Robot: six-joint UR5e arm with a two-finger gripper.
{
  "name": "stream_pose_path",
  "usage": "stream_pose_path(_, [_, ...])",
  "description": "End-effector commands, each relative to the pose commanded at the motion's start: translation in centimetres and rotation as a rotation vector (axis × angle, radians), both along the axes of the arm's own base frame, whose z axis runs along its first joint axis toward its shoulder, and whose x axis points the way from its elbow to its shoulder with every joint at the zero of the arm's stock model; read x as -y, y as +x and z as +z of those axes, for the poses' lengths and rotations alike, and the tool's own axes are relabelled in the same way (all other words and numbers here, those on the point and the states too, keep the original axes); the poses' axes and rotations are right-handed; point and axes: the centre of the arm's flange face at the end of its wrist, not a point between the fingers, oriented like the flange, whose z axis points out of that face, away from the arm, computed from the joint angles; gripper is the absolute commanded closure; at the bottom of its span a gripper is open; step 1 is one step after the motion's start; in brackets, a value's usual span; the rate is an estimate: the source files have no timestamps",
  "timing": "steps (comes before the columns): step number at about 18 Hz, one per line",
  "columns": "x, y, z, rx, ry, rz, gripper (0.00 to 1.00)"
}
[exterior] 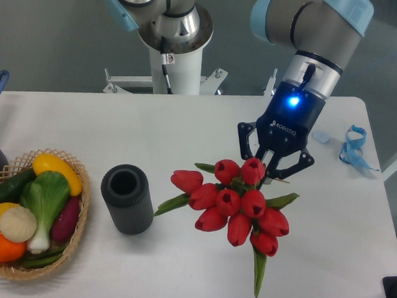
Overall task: Insert the flowers into the vase
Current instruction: 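Hold the red tulip bouquet by the stems in the gripper, then carry the tulip bouquet over the dark grey vase opening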
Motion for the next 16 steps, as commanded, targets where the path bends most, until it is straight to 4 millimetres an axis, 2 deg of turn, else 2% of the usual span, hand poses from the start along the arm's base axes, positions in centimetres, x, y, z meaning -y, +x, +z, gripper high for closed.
stream_pose_path(8, [-0.5,0.2,-0.6,0.005,-0.005,-0.011,0.86])
stream_pose_path(9, [-0.6,0.2,-1.2,0.013,-0.009,-0.014,0.86])
stream_pose_path(13, [-3.2,1.9,-1.7,0.004,0.0,-0.064,0.86])
stream_pose_path(16, [-4.5,2.8,-1.9,0.043,0.086,-0.133,0.86])
